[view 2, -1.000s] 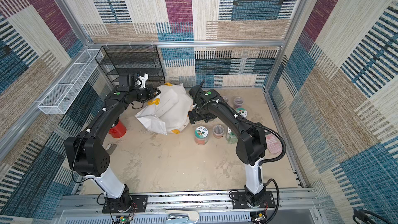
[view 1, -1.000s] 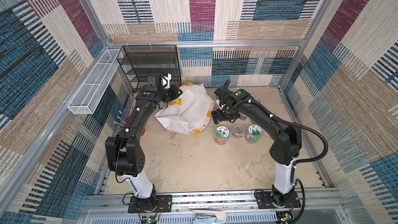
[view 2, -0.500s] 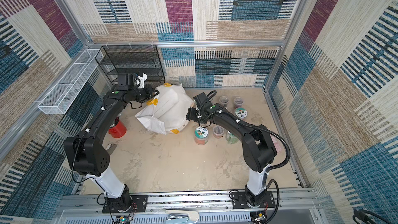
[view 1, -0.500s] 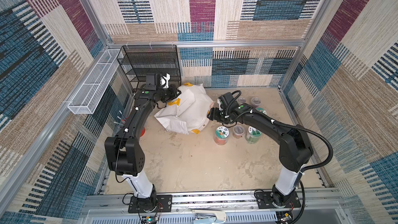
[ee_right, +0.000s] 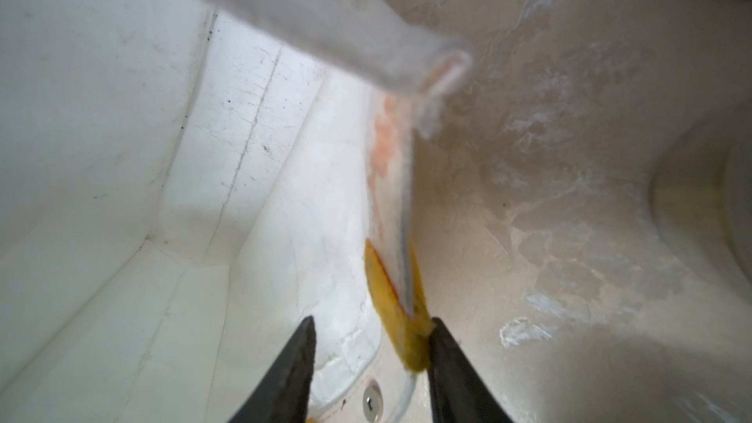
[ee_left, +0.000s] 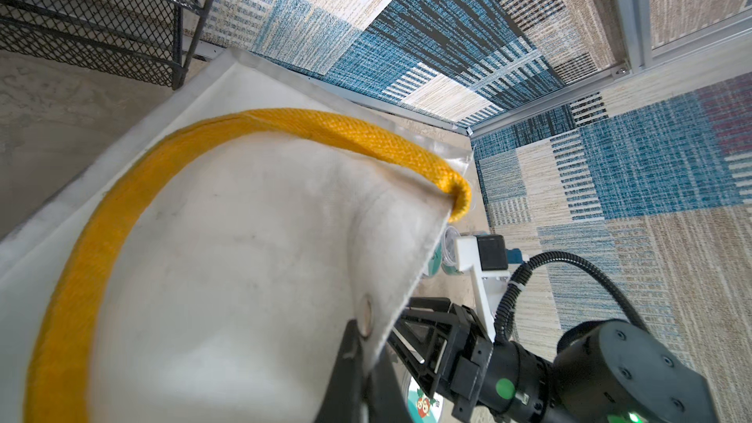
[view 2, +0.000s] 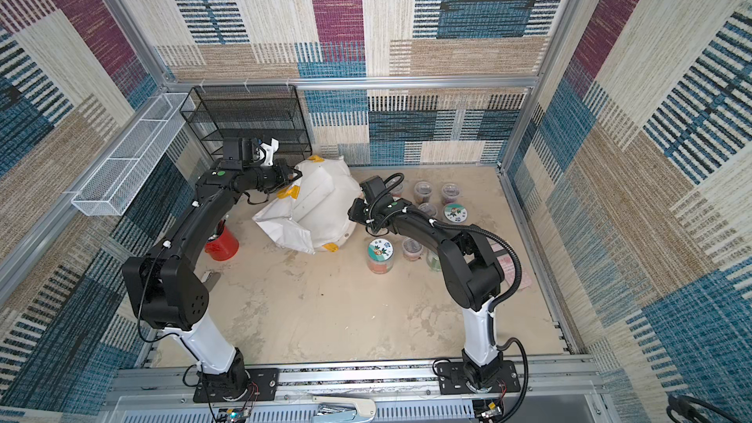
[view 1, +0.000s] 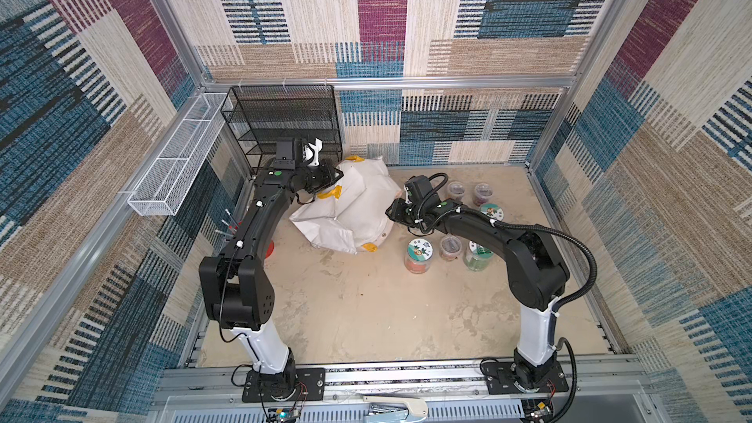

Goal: Take out the seed jars from the canvas bag
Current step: Adjust the canvas bag at the center of the board.

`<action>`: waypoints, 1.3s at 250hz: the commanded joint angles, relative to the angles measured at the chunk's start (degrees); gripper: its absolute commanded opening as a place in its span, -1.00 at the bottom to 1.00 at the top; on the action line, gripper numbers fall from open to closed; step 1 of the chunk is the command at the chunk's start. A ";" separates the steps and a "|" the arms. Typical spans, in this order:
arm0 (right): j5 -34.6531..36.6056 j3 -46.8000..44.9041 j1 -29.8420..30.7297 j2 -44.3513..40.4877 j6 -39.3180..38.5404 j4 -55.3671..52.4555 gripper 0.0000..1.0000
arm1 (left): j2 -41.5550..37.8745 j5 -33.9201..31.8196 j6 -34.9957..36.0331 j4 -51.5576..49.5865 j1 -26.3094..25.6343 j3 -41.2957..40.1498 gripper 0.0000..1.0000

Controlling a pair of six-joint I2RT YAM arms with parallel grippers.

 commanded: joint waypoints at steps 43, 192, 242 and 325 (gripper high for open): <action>6.19 4.55 -0.12 1.27 -6.94 1.56 -1.00 | 0.46 1.06 0.55 -1.69 0.15 2.02 -1.00; 6.62 41.86 -0.12 4.07 -23.78 -41.44 -1.00 | 1.69 -5.16 8.12 -19.59 0.77 11.16 -1.00; 3.69 44.78 -0.12 5.19 -25.12 -44.28 -0.95 | 2.00 -5.71 8.56 -20.91 0.79 10.66 -0.99; 5.60 36.19 -0.65 3.35 -23.12 -34.26 -0.16 | 2.61 -5.16 7.77 -20.89 0.80 11.59 0.70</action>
